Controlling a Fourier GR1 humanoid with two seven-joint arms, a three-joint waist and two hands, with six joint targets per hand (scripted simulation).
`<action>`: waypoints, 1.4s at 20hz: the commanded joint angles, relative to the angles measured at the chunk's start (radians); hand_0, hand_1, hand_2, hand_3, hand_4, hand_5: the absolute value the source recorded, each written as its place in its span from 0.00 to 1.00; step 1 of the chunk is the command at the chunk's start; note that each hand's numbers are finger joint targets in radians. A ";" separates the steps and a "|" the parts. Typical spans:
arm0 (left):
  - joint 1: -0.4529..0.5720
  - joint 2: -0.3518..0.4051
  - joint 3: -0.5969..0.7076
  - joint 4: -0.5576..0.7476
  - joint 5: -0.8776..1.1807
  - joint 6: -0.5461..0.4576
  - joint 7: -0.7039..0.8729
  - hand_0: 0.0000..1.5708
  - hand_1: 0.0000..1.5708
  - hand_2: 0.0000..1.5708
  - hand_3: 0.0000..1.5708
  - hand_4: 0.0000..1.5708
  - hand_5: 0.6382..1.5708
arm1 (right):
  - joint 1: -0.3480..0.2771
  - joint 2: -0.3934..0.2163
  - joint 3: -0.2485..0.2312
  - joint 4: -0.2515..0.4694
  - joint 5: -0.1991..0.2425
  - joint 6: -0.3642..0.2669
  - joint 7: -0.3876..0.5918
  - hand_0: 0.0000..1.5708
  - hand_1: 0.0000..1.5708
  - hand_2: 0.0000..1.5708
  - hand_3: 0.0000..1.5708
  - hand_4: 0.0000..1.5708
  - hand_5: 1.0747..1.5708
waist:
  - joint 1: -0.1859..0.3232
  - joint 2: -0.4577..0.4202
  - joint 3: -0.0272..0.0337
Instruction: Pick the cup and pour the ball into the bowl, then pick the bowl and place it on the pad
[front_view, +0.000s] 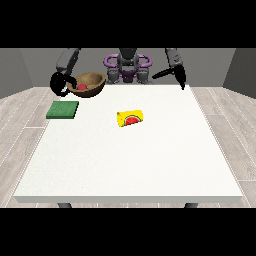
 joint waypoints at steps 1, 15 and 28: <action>0.000 -0.039 -0.016 0.005 -0.030 0.075 -0.058 0.00 0.00 0.00 0.00 0.00 0.99 | 0.007 -0.061 -0.033 0.000 -0.023 0.049 -0.025 1.00 1.00 1.00 1.00 0.68 0.98 | -0.006 0.060 0.0004; -0.083 -0.036 -0.087 -0.237 -0.072 0.095 -0.017 0.00 0.00 0.00 0.00 0.00 0.99 | 0.018 -0.316 -0.191 0.204 -0.092 0.264 -0.288 1.00 1.00 1.00 0.50 0.65 0.99 | 0.073 0.325 0.0027; -0.047 -0.066 -0.130 -0.430 -0.111 0.137 0.061 0.00 0.00 0.00 0.00 0.00 0.99 | -0.115 -0.435 -0.232 0.324 -0.107 0.329 -0.302 1.00 1.00 1.00 0.14 0.64 1.00 | 0.034 0.423 0.0015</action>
